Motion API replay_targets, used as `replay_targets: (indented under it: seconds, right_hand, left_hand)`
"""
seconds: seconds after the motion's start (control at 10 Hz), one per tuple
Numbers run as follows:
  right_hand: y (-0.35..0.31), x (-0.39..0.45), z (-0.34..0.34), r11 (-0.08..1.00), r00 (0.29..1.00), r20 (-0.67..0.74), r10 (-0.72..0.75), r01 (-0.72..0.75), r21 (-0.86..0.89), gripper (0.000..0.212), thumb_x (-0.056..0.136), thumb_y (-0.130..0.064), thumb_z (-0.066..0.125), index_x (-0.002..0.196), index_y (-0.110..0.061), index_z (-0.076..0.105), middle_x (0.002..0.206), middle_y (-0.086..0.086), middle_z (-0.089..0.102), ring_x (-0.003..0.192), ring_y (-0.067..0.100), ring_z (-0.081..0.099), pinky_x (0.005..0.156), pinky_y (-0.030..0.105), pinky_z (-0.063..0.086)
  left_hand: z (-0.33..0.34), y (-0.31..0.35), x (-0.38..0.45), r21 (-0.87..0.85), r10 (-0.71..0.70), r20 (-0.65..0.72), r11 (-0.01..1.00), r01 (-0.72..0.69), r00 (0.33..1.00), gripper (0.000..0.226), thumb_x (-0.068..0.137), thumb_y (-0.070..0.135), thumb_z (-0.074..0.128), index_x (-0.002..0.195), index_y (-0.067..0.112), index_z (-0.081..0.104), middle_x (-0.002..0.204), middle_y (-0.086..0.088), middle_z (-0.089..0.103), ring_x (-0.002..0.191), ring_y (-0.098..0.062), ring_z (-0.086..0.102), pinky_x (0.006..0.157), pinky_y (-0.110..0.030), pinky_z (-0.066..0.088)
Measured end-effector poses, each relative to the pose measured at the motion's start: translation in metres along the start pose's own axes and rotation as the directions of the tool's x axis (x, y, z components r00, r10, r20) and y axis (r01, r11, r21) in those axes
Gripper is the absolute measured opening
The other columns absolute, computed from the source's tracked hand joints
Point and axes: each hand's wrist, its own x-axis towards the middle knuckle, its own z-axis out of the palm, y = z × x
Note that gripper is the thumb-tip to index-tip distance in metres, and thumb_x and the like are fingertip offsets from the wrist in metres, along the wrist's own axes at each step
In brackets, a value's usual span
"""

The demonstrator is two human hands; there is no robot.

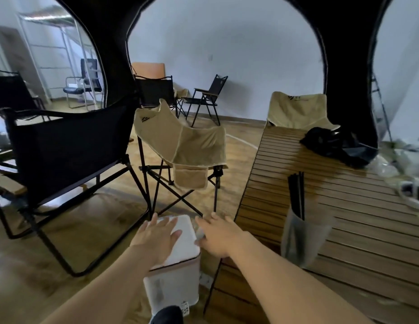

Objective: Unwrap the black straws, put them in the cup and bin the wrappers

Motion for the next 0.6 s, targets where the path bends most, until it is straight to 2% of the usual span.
replay_targets:
  seconds: [0.2,0.3,0.4,0.5,0.6]
  right_hand:
    - [0.015,-0.068,-0.060,0.996,0.991,-0.096,0.090,-0.090,-0.003,0.064,0.096,-0.046,0.040,0.149,-0.021,0.015,0.156,0.007,0.020,0.145,0.027,0.010,0.114,0.051,0.017]
    - [0.022,-0.107,-0.080,0.992,0.981,-0.145,0.126,-0.126,0.008,0.059,0.094,-0.042,0.042,0.146,-0.021,0.023,0.153,0.008,0.029,0.142,0.029,0.020,0.111,0.051,0.023]
    - [0.025,-0.152,-0.089,0.988,0.974,-0.165,0.154,-0.149,0.044,0.054,0.095,-0.035,0.044,0.145,-0.020,0.029,0.150,0.007,0.033,0.140,0.028,0.025,0.111,0.050,0.025]
    - [0.034,-0.191,-0.080,0.977,0.966,-0.143,0.214,-0.209,0.053,0.055,0.095,-0.033,0.048,0.145,-0.019,0.030,0.148,0.007,0.035,0.138,0.027,0.029,0.111,0.049,0.025]
    - [0.045,-0.214,-0.064,0.957,0.947,-0.142,0.288,-0.280,0.069,0.050,0.093,-0.032,0.051,0.140,-0.019,0.038,0.139,0.007,0.046,0.129,0.028,0.042,0.108,0.048,0.030]
  left_hand:
    - [-0.079,0.044,-0.046,0.058,0.152,-0.140,0.988,-0.145,0.978,0.045,0.103,0.042,0.021,0.145,0.033,0.033,0.156,0.003,0.028,0.147,-0.029,0.014,0.119,-0.048,0.014]
    - [-0.108,0.062,-0.066,0.007,0.160,-0.127,0.987,-0.161,0.979,0.041,0.103,0.043,0.022,0.135,0.037,0.046,0.155,0.000,0.033,0.149,-0.029,0.010,0.119,-0.049,0.010]
    - [-0.121,0.072,-0.091,0.034,0.184,-0.134,0.983,-0.181,0.974,0.037,0.102,0.039,0.028,0.122,0.031,0.058,0.136,-0.003,0.054,0.138,-0.027,0.035,0.115,-0.046,0.019]
    - [-0.119,0.075,-0.114,0.139,0.222,-0.102,0.968,-0.207,0.970,0.025,0.100,0.033,0.036,0.111,0.029,0.059,0.123,0.000,0.060,0.113,-0.022,0.052,0.097,-0.040,0.034]
    - [-0.114,0.082,-0.128,0.028,0.201,-0.101,0.979,-0.200,0.974,0.022,0.099,0.033,0.042,0.113,0.027,0.059,0.118,-0.001,0.061,0.106,-0.023,0.055,0.081,-0.035,0.036]
